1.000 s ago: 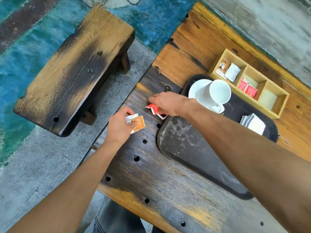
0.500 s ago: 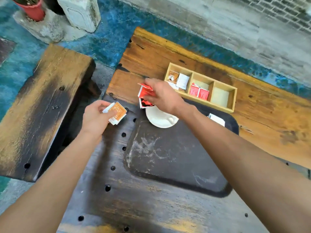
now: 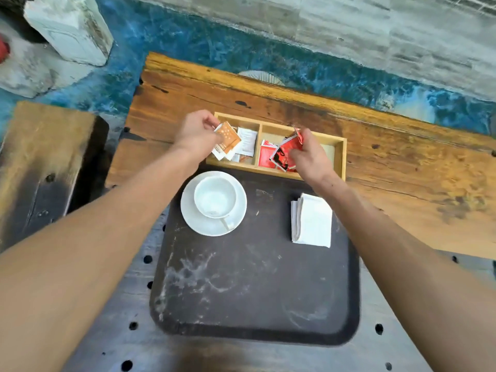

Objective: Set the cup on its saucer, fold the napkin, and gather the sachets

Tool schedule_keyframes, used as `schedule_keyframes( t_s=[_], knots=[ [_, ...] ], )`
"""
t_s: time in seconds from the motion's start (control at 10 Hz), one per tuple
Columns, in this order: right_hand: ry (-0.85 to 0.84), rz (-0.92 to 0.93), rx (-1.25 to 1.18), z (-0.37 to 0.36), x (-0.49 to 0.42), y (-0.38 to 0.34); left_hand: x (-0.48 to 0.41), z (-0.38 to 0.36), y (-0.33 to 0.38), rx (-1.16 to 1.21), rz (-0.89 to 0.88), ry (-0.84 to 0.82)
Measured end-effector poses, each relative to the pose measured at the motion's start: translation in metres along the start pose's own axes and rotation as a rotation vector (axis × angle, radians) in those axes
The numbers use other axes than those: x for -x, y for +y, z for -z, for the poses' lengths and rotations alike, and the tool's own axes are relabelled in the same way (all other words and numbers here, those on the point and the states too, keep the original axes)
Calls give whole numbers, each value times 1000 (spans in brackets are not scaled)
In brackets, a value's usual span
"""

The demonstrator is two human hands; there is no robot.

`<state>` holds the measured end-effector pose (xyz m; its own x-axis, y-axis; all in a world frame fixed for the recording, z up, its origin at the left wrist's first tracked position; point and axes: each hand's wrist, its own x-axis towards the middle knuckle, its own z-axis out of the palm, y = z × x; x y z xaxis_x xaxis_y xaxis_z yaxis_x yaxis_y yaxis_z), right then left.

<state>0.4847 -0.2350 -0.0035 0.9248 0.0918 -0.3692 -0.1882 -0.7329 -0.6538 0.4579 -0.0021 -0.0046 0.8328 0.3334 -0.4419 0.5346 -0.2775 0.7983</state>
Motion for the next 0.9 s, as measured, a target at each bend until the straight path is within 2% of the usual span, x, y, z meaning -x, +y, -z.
schedule_keyframes(
  t_s=[0.1, 0.2, 0.3, 0.4, 0.6, 0.7, 0.8, 0.9],
  knots=[
    [-14, -18, 4, -4, -18, 9, -17, -16, 3, -101, -9, -19],
    [-23, 108, 195, -11, -31, 13, -27, -28, 0, -240, -78, -14],
    [-19, 265, 484, -21, -36, 17, -32, -35, -4, -414, -178, -13],
    [72, 318, 657, -29, -33, 18, -31, -40, -4, -530, -239, -19],
    [154, 349, 664, -27, -23, 19, -12, -44, -7, -756, -470, -15],
    [92, 351, 747, -25, -14, 20, -3, -40, -8, -814, -506, -39],
    [-46, 278, 865, -22, 0, 13, 9, -28, -3, -784, -503, -98],
    [-72, 237, 884, -10, 14, -1, 24, -9, 3, -785, -533, -108]
  ],
)
